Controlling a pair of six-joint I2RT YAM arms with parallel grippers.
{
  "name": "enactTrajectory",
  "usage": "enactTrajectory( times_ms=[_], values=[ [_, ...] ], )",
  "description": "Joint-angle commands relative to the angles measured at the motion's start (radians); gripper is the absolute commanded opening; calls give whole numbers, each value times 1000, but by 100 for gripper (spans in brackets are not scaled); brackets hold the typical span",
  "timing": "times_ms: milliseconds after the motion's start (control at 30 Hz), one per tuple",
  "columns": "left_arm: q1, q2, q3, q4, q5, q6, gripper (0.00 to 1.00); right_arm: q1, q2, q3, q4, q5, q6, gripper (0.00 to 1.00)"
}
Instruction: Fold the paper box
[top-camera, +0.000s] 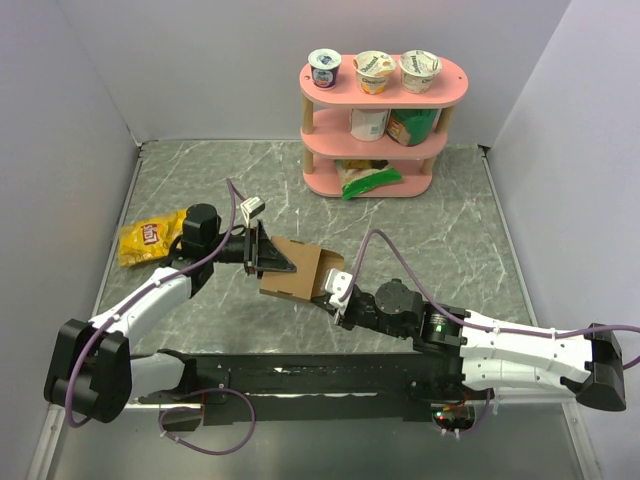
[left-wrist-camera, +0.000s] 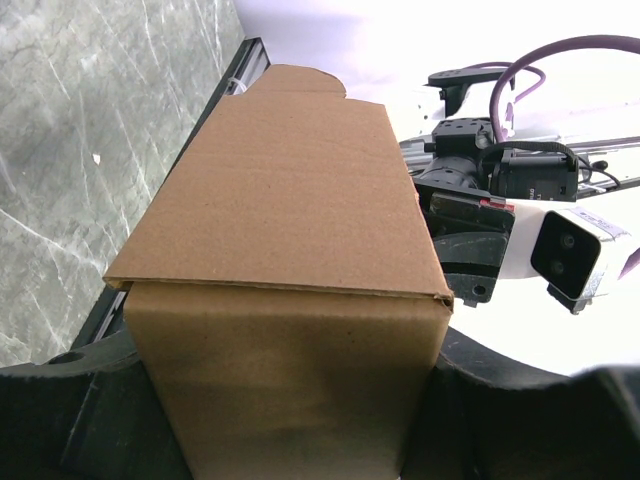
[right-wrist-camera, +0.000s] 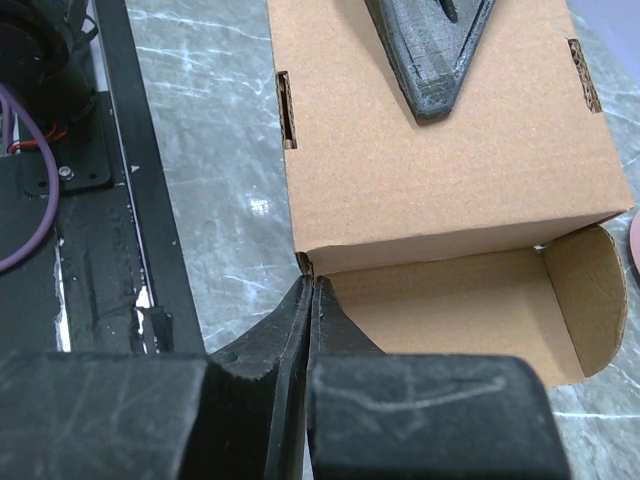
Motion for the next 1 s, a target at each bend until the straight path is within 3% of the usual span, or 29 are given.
enactTrajectory(
  times_ms=[0, 167, 700, 967],
  values=[
    [0, -27, -4, 5, 39, 8, 42, -13, -18, -2, 25, 32, 2, 0],
    [0, -2, 31, -117, 15, 85, 41, -13, -9, 15, 22, 3, -11, 0],
    [0, 33, 54, -179, -30, 125, 41, -12, 2, 38, 35, -84, -17, 0],
    [-52, 59, 126, -318, -71, 246, 41, -10, 45, 68, 24, -80, -34, 0]
  ],
)
